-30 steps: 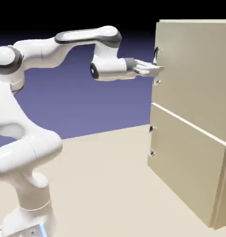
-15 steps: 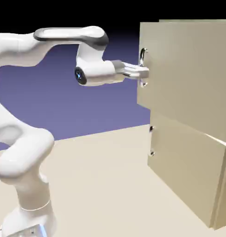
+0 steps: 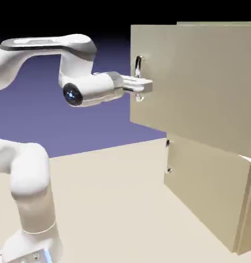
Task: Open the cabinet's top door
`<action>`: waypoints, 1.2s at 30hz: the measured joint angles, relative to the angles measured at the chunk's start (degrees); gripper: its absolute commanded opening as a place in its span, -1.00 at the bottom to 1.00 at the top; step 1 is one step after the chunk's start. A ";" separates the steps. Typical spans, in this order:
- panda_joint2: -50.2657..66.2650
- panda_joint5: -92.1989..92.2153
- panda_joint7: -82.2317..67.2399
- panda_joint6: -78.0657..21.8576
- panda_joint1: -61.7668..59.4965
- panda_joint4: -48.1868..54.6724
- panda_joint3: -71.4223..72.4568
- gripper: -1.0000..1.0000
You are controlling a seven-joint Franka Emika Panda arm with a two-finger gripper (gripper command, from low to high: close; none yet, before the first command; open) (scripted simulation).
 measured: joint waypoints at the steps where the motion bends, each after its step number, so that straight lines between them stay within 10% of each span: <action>1: -1.26 -2.51 1.30 -0.67 0.85 -0.99 -1.52 -1.00; 20: -18.53 -48.78 19.74 -29.74 -2.46 -8.59 -33.85 -1.00; 36: -9.72 -76.24 20.14 -64.17 7.09 13.31 -66.57 -1.00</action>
